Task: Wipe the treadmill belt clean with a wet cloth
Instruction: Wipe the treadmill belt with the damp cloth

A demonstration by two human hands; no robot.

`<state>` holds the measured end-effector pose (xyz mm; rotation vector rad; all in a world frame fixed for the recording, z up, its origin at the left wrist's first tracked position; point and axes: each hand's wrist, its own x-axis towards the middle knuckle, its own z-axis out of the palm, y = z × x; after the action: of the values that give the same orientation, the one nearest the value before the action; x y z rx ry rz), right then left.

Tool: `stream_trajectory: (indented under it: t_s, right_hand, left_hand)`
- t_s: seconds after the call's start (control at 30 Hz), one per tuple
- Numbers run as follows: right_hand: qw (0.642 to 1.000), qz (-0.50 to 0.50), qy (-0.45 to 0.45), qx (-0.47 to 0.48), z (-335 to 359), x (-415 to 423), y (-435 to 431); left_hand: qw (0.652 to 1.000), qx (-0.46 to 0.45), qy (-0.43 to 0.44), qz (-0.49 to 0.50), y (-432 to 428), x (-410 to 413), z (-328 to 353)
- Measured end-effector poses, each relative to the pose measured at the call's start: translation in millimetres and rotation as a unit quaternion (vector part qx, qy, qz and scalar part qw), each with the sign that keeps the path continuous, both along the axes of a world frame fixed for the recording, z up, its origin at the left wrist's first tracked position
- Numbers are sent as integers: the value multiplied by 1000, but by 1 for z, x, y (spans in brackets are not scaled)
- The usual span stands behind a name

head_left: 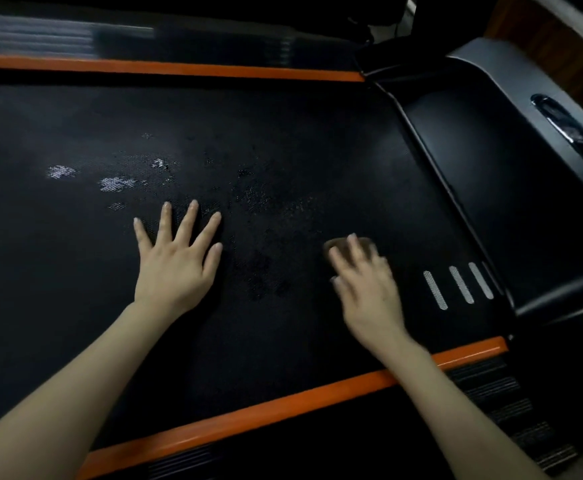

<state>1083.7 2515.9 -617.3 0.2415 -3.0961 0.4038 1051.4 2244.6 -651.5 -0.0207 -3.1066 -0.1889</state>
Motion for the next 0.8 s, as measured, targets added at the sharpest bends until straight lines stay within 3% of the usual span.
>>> stream_trajectory:
  t_s: [0.13,0.23,0.4,0.47,0.57,0.67,0.8]
  right_hand:
    - [979,193,-56,-16,6,35,-31]
    - [970,226,-82,-31,6,25,7]
    - [997,-21,-71,-23,7,1,64]
    - [997,-54,-52,6,5,5,49]
    - [996,78,-38,-30,3,25,1]
    - [966,241,-86,-34,7,43,-29]
    - [930,354,-100,-19,10,30,21]
  left_hand:
    - [1000,2,3,-4,-2,1,0]
    - [1000,5,10,-12,-4,3,1]
    - [1000,4,5,-5,-3,2,1]
    - [1000,5,2,-3,-1,1,1]
    - [1000,7,3,0,1,2,1]
    - [1000,9,-6,-4,-1,2,3]
    - [1000,10,-10,-11,-4,2,3]
